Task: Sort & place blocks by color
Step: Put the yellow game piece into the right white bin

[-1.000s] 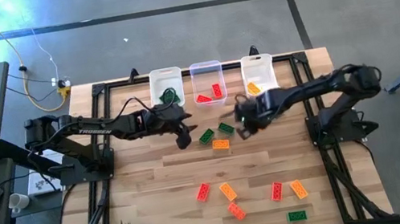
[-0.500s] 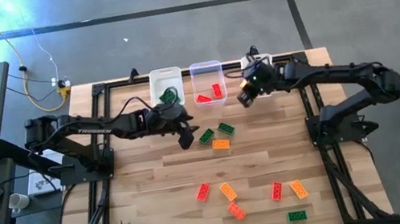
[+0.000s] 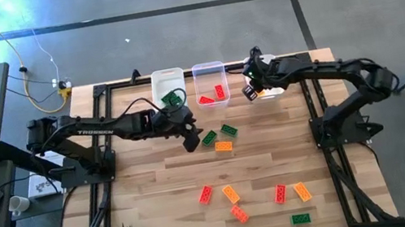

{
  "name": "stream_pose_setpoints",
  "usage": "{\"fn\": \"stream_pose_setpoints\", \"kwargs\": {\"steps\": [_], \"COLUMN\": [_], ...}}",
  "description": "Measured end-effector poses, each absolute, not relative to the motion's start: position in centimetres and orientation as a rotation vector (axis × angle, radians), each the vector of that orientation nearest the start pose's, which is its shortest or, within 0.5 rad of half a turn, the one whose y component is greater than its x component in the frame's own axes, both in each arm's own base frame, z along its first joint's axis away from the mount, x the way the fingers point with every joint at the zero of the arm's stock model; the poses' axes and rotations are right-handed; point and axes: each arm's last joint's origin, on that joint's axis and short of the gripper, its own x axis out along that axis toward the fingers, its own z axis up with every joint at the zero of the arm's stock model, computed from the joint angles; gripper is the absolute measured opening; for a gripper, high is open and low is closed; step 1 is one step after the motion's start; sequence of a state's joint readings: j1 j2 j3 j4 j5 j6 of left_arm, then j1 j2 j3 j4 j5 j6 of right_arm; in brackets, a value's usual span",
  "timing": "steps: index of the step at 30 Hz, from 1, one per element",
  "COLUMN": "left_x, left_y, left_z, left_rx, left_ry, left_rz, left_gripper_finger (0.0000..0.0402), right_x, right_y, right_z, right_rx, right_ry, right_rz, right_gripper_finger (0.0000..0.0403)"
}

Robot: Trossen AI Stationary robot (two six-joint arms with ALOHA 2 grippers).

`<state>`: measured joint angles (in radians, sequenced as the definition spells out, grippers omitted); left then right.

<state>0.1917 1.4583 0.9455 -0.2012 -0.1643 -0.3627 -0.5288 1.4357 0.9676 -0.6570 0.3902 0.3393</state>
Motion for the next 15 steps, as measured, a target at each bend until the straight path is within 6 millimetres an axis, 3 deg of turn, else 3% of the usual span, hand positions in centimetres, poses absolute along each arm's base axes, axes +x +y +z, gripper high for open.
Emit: {"fn": "stream_pose_setpoints", "kwargs": {"steps": [4,11,15], "left_x": [30.4,31.2,31.7], "left_y": [6.2,6.3,6.4], "left_z": [22.6,20.6,19.4], "left_rx": [-0.39,-0.458,-0.457], "left_ry": [0.665,0.707,0.736], "left_rz": [0.49,0.528,0.534], "left_gripper_finger": [0.0223,0.0223,0.0223], "right_x": [23.1,23.1,23.1], "right_y": [-15.2,-15.2,-15.2], "right_z": [21.0,20.7,20.7], "right_rx": [0.395,0.441,0.436], "right_ry": [1.067,1.079,1.081], "right_rz": [-0.983,-0.971,-0.977], "right_gripper_finger": [0.01,0.0101,0.0131]}}
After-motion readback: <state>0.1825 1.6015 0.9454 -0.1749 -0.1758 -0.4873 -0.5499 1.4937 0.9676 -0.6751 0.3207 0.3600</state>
